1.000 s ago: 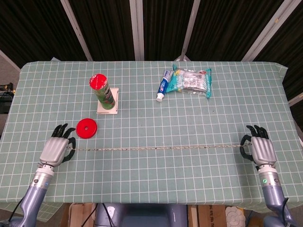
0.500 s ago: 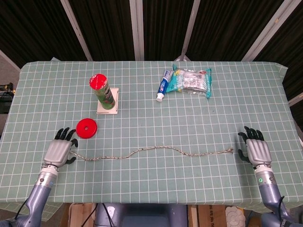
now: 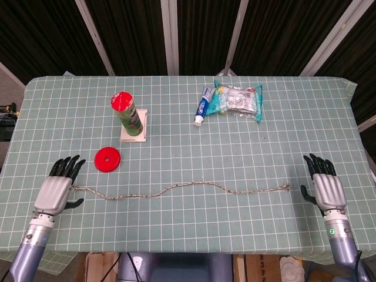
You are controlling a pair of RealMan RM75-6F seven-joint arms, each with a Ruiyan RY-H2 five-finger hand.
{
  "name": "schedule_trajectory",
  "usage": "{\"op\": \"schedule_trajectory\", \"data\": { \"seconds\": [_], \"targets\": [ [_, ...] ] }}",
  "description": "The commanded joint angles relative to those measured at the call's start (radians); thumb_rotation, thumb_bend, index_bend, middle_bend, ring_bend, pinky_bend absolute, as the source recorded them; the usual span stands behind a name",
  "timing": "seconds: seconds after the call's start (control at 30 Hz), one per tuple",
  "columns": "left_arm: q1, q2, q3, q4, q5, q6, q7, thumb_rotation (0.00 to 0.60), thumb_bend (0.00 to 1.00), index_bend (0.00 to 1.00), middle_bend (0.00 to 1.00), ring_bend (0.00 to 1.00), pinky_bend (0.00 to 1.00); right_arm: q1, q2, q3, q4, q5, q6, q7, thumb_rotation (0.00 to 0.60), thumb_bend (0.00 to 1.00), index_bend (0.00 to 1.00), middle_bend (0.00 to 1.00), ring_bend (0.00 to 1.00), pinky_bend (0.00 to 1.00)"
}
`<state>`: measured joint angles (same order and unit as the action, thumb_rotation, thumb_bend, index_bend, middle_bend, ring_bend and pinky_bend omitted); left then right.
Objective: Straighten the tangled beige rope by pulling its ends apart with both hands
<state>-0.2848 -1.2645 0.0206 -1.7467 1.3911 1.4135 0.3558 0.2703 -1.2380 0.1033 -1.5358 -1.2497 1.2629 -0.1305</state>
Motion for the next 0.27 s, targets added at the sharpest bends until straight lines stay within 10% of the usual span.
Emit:
{"op": "schedule_trajectory", "data": {
  "seconds": [0.03, 0.27],
  "targets": [
    [0.103, 0.069, 0.09, 0.022, 0.171, 0.148, -0.115, 0.6, 0.12, 0.07, 0.0, 0.0, 0.0, -0.079, 0.06, -0.05, -0.039, -0.167, 0.164, 0.059, 0.6, 0.45, 0.0, 0.0, 0.0, 0.0],
    [0.18, 0.14, 0.119, 0.077, 0.221, 0.24, -0.214, 0.6, 0.12, 0.07, 0.0, 0.0, 0.0, -0.174, 0.1, -0.097, -0.023, -0.294, 0.337, 0.078, 0.6, 0.45, 0.0, 0.0, 0.0, 0.0]
  ]
}}
